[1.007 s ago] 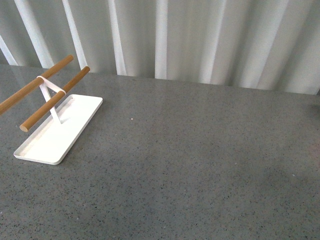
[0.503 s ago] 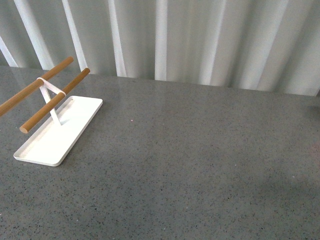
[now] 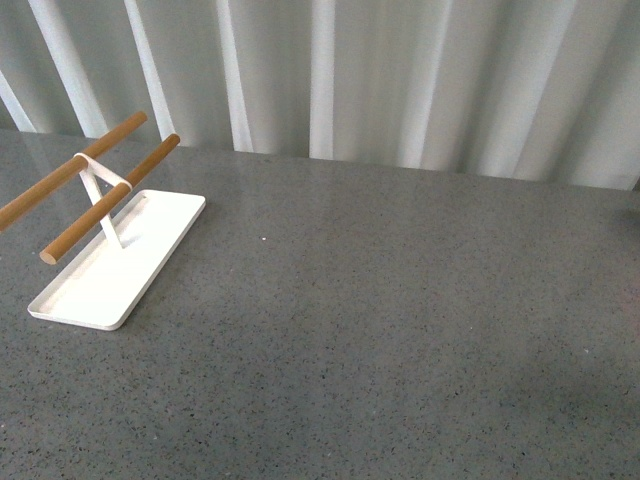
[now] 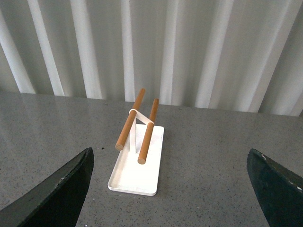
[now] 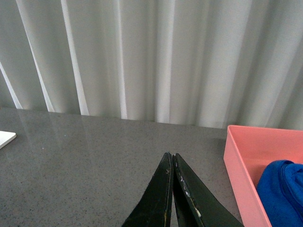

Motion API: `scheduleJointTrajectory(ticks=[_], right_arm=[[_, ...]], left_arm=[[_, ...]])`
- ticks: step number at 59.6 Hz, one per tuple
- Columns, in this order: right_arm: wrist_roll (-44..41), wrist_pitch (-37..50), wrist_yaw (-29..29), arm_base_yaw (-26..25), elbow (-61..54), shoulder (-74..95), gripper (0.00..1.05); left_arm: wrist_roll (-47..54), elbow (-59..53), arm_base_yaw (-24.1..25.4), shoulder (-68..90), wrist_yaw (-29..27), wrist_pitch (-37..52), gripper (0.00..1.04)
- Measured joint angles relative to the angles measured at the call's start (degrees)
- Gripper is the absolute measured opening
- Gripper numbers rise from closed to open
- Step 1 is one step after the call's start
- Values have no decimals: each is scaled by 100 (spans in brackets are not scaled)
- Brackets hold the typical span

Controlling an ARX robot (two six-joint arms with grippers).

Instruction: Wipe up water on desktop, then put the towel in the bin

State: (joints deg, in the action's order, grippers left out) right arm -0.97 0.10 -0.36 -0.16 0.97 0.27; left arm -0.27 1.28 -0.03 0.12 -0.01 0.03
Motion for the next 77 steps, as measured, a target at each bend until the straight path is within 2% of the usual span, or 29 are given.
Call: scheduleJointTrajectory(ticks=[21,30,38,47,77], right_arm=[[-4,-7,-2,0,0,-7,5],[-2,-7,-2,0,0,-7,38],[-2,-7,-2,0,0,-7,73],[4,-7,-2,0,0,-7,99],[15,-7,-2,0,0,-7,98]], left_arm=[[0,0,0,0,0,0,98],[0,0,0,0,0,0,98],[0,0,0,0,-2,0,98],[0,0,0,0,0,0,98],[0,0,0,0,-2,0,98]])
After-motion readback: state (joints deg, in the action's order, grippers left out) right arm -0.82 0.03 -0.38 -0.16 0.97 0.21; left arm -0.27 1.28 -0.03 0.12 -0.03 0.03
